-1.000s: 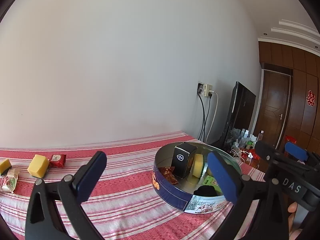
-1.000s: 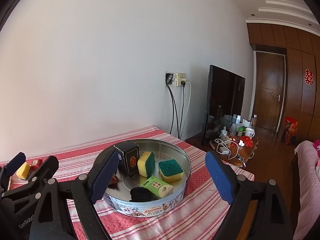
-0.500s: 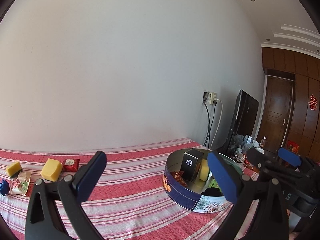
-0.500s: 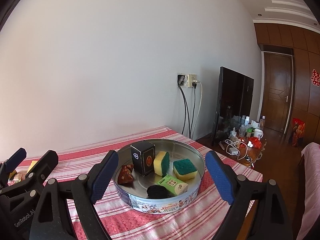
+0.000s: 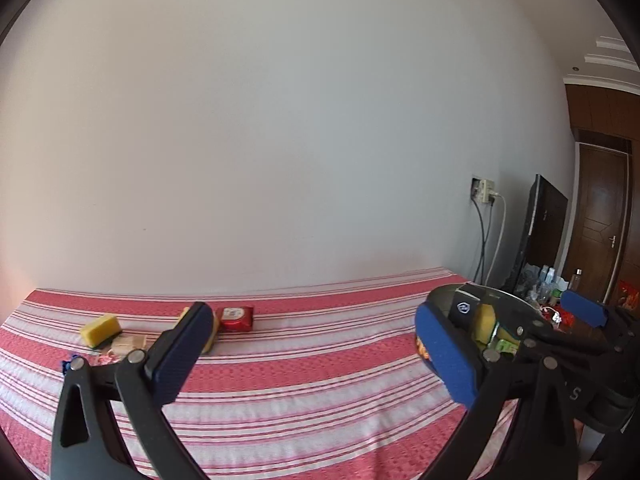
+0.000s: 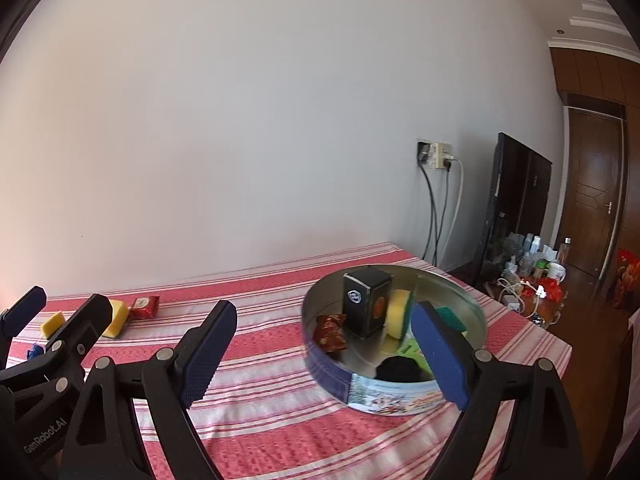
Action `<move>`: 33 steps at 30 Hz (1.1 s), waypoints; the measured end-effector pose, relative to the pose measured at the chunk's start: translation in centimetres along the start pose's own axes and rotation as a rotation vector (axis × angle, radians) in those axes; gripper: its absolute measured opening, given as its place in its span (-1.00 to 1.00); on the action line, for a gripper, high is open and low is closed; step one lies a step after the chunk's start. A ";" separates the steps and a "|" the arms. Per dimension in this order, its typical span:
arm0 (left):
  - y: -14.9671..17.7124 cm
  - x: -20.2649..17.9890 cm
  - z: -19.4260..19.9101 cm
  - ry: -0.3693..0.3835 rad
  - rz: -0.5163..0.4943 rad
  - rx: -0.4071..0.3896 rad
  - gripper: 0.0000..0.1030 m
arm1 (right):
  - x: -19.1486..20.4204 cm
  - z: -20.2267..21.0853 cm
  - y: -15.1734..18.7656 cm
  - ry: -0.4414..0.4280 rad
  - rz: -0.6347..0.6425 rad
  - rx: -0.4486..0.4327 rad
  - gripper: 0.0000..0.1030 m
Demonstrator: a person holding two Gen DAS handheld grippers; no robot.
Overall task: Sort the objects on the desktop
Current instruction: 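Move both open tools back toward the remaining items on the table, then grasp the blue yarn ball with left tool while right tool grasps a yellow sponge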
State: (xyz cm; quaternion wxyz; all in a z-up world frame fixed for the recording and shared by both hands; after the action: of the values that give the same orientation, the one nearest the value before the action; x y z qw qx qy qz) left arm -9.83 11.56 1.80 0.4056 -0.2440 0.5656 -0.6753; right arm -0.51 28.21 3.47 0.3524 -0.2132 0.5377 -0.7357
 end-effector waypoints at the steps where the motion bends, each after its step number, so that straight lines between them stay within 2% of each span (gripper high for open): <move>1: 0.2 0.9 0.1 -0.022 0.005 0.005 0.99 | 0.8 -0.1 0.2 -0.017 0.007 0.002 0.76; 10: 2.6 9.4 0.8 -0.274 0.031 0.105 0.99 | 9.2 -0.5 2.3 -0.203 0.058 0.048 0.76; 18: 4.7 19.4 0.6 -0.453 0.164 0.234 0.99 | 15.4 0.1 4.1 -0.320 0.124 0.079 0.76; 24: 6.7 25.8 -0.6 -0.507 0.272 0.340 0.99 | 18.4 0.2 5.0 -0.371 0.152 0.102 0.76; 29: 7.7 28.2 -2.8 -0.526 0.287 0.408 0.98 | 20.6 -0.3 5.5 -0.407 0.171 0.129 0.76; 33: 9.8 29.3 -4.5 -0.529 0.310 0.502 0.85 | 22.4 -0.7 5.9 -0.439 0.182 0.159 0.76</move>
State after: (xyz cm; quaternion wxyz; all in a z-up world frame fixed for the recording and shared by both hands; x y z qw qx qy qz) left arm -26.88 -10.31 -12.51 0.6814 -0.2145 0.2892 -0.6372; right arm -14.10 10.86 -3.76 0.5413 -0.2903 0.4057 -0.6769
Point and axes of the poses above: each gripper's, at about its wrist camera, not at the fingertips, and z roughly against the way its jaws point, x to its left, y to its underside, the point moved 5 cm from there along -z, roughly the way its jaws point, and after that the axes turned 7 degrees about y, right-handed, at the moved point
